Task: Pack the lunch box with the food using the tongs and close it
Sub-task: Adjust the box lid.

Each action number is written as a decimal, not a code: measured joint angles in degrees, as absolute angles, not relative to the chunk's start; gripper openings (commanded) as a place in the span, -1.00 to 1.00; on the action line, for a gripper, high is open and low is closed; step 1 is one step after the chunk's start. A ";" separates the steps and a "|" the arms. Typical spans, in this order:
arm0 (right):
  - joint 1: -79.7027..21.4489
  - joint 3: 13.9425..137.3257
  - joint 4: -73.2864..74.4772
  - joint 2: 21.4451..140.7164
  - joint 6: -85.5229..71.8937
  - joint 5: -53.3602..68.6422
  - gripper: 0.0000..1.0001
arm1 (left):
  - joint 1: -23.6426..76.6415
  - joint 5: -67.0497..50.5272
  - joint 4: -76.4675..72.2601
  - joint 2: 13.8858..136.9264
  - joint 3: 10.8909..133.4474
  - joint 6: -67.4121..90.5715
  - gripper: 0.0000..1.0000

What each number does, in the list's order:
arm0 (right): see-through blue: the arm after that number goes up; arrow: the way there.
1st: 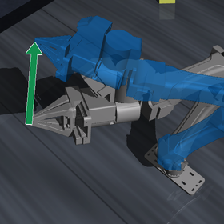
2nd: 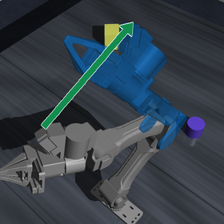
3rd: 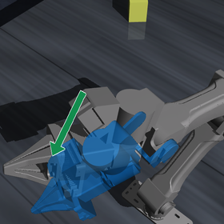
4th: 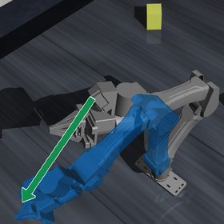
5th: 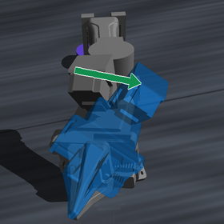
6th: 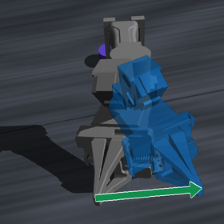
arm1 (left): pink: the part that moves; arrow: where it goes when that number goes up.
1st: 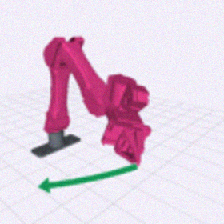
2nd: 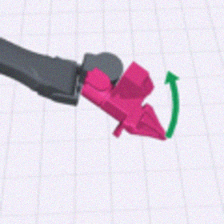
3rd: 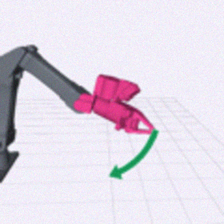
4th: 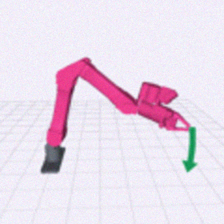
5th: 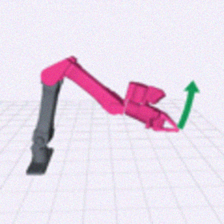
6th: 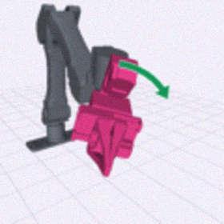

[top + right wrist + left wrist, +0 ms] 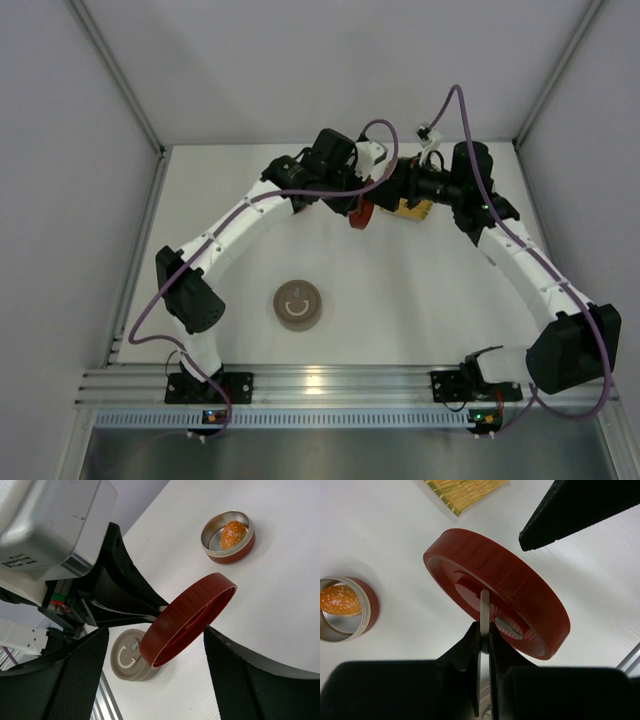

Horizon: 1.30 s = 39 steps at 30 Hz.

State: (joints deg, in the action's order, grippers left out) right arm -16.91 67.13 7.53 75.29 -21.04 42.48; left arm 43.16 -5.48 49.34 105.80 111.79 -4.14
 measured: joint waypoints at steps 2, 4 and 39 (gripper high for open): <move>-17.10 67.11 7.70 75.66 -20.99 41.39 0.32 | 43.09 -5.43 49.34 105.82 111.81 -3.88 -1.00; -17.10 67.11 7.84 76.01 -20.69 40.38 0.19 | 42.94 -5.43 49.32 105.82 111.98 -3.49 -1.00; -17.54 64.86 4.34 80.34 -27.79 40.64 -1.00 | 43.44 -6.59 48.31 105.71 111.98 -1.85 -1.00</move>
State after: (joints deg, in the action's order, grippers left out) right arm -17.54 64.86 4.34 80.34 -27.79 40.64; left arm 43.44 -6.59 48.31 105.71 111.98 -1.85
